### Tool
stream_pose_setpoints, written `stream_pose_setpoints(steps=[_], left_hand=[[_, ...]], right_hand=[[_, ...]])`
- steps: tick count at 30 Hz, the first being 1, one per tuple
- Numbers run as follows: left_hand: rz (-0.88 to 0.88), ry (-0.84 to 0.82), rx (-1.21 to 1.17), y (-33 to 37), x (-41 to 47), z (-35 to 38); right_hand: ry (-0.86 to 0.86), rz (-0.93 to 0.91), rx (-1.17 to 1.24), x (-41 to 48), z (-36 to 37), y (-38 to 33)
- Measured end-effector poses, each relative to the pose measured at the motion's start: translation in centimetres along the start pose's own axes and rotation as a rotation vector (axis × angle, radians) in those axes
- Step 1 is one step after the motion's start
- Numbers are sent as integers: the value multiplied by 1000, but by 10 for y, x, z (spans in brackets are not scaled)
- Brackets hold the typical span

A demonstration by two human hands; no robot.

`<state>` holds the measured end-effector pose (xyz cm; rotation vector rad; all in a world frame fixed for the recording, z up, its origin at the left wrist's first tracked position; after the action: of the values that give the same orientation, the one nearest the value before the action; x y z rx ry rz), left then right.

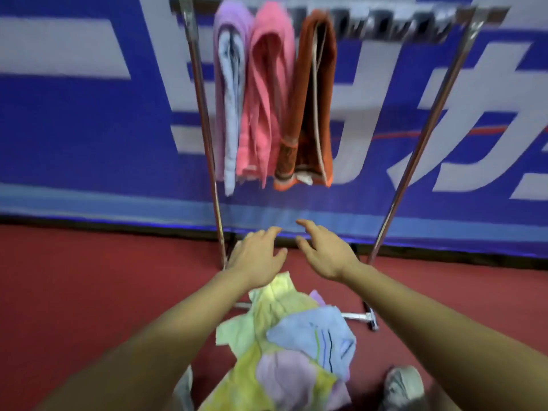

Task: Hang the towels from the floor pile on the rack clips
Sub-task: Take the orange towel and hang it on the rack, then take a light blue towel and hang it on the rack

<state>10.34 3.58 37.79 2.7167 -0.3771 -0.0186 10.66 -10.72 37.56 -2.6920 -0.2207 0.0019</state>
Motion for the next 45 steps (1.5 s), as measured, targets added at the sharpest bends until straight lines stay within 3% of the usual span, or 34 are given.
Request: stream_pose_setpoints(steps=[8, 17, 21, 29, 37, 41, 45], left_hand=[[-155, -189, -69, -77, -23, 130], [-195, -407, -85, -102, -21, 266], [-231, -556, -56, -119, -25, 332], [-283, -699, 21, -142, -24, 419], [-358, -560, 59, -146, -9, 456], [-311, -448, 150, -139, -8, 450], [-259, -455, 63, -130, -9, 441]], right_hand=[[-226, 111, 52, -21, 147, 60], [-422, 307, 73, -50, 262, 135], [-526, 368, 60, -62, 300, 161], [-635, 424, 92, -80, 343, 182], [-646, 466, 131, -84, 355, 200], [-664, 493, 151, -93, 356, 204], [-650, 525, 150, -91, 346, 211]])
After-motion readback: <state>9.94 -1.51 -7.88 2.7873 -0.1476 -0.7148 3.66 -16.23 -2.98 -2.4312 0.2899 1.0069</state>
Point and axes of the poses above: each hand's wrist, its own x-axis towards the middle knuckle, its own z-axis out of the palm, y = z × x, the point moved 9 cm from there along x, towards the middle knuckle, and after that the axes turned 3 degrees about -x, right-handed, at the moved point
